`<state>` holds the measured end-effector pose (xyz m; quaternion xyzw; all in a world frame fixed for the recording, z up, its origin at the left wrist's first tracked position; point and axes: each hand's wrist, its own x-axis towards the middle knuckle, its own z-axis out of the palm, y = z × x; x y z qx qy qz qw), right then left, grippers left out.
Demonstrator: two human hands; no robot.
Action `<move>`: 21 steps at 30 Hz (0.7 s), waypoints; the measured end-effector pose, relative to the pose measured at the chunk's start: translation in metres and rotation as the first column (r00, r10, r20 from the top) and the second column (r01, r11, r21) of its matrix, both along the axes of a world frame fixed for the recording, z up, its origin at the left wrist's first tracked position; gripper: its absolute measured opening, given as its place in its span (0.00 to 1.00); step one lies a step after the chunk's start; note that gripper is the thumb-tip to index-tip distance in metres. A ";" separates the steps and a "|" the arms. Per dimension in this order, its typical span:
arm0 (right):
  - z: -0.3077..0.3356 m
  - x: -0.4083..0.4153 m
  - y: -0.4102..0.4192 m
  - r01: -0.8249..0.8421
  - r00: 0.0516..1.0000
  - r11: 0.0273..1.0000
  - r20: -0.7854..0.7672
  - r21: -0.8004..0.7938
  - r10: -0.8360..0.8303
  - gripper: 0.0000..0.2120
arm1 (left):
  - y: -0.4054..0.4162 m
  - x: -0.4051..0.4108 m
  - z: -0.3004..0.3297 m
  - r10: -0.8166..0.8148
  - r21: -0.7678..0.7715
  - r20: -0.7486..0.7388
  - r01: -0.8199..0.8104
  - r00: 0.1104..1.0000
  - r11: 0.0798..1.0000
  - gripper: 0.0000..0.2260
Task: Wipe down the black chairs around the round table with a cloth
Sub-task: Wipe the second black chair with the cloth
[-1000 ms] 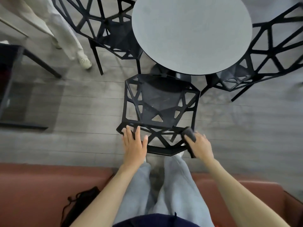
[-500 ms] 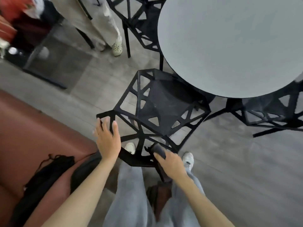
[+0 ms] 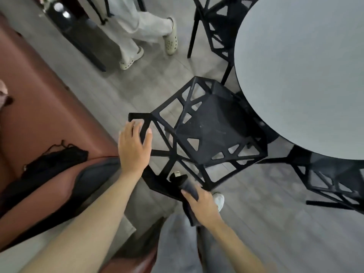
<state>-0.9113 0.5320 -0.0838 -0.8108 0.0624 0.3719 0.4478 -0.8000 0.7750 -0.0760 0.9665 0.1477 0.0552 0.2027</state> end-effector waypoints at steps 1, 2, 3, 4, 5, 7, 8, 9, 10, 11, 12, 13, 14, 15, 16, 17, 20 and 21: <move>-0.009 0.006 -0.008 0.011 1.000 1.000 -0.028 -0.022 -0.012 0.03 | 0.001 0.000 -0.001 0.007 0.000 -0.005 -0.007 1.000 1.000 0.20; -0.020 0.010 -0.018 0.021 0.999 0.999 -0.046 -0.043 -0.023 0.04 | 0.001 -0.001 -0.004 0.015 0.005 -0.011 -0.015 1.000 1.000 0.21; -0.031 0.014 -0.026 0.043 0.997 0.997 -0.060 -0.067 -0.047 0.06 | 0.001 -0.003 -0.006 0.022 0.010 -0.019 -0.022 1.000 1.000 0.21; -0.045 0.015 -0.033 0.068 0.995 0.993 -0.070 -0.095 -0.075 0.06 | 0.002 -0.003 -0.008 0.026 0.014 -0.022 -0.026 0.999 1.000 0.21; -0.052 0.017 -0.037 0.085 0.992 0.989 -0.084 -0.118 -0.095 0.07 | 0.002 -0.003 -0.009 0.029 0.015 -0.019 -0.028 0.999 0.999 0.21; -0.062 0.016 -0.038 0.121 0.984 0.983 -0.112 -0.136 -0.136 0.06 | 0.002 -0.002 -0.010 0.036 0.011 -0.014 -0.036 0.999 0.999 0.20; -0.064 0.013 -0.036 0.152 0.981 0.980 -0.102 -0.132 -0.166 0.06 | 0.003 -0.002 -0.011 0.040 0.005 -0.019 -0.040 0.999 0.999 0.20; -0.060 0.010 -0.032 0.173 0.979 0.976 -0.090 -0.130 -0.185 0.06 | 0.002 -0.002 -0.011 0.045 0.001 -0.022 -0.045 0.999 0.999 0.21; -0.052 0.005 -0.027 0.193 0.976 0.976 -0.084 -0.100 -0.202 0.05 | 0.002 -0.002 -0.011 0.051 -0.002 -0.027 -0.051 0.998 0.999 0.21; -0.041 -0.001 -0.020 0.204 0.973 0.977 -0.092 -0.068 -0.210 0.04 | 0.002 -0.002 -0.010 0.056 -0.003 -0.035 -0.056 0.998 0.998 0.21; -0.034 -0.006 -0.016 0.190 0.977 0.981 -0.092 -0.032 -0.193 0.03 | 0.001 -0.002 -0.009 0.057 -0.003 -0.043 -0.057 0.997 0.998 0.22; -0.023 -0.009 -0.013 0.163 0.981 0.987 -0.111 0.006 -0.161 0.03 | 0.000 -0.002 -0.008 0.055 -0.003 -0.046 -0.055 0.997 0.998 0.22; -0.024 -0.013 -0.014 0.142 0.983 0.989 -0.118 0.027 -0.138 0.03 | 0.000 -0.002 -0.007 0.052 -0.004 -0.043 -0.052 0.998 0.999 0.21; -0.027 -0.014 -0.018 0.117 0.985 0.993 -0.130 0.031 -0.112 0.03 | 0.000 -0.002 -0.007 0.051 -0.004 -0.039 -0.052 0.998 0.999 0.21; -0.037 -0.012 -0.023 0.126 0.977 0.991 -0.180 0.035 -0.118 0.05 | -0.001 -0.002 -0.007 0.052 -0.003 -0.036 -0.053 0.998 0.999 0.21; -0.045 -0.008 -0.031 0.155 0.966 0.988 -0.208 -0.004 -0.153 0.12 | -0.001 -0.001 -0.007 0.055 -0.002 -0.035 -0.055 0.998 0.998 0.21; -0.071 0.001 -0.055 0.161 0.965 0.984 -0.198 -0.071 -0.173 0.10 | -0.001 -0.001 -0.006 0.074 0.000 -0.040 -0.074 0.996 0.997 0.21; -0.075 0.004 -0.060 0.175 0.968 0.982 -0.170 -0.077 -0.185 0.03 | -0.002 -0.001 -0.005 0.071 0.005 -0.046 -0.071 0.996 0.997 0.21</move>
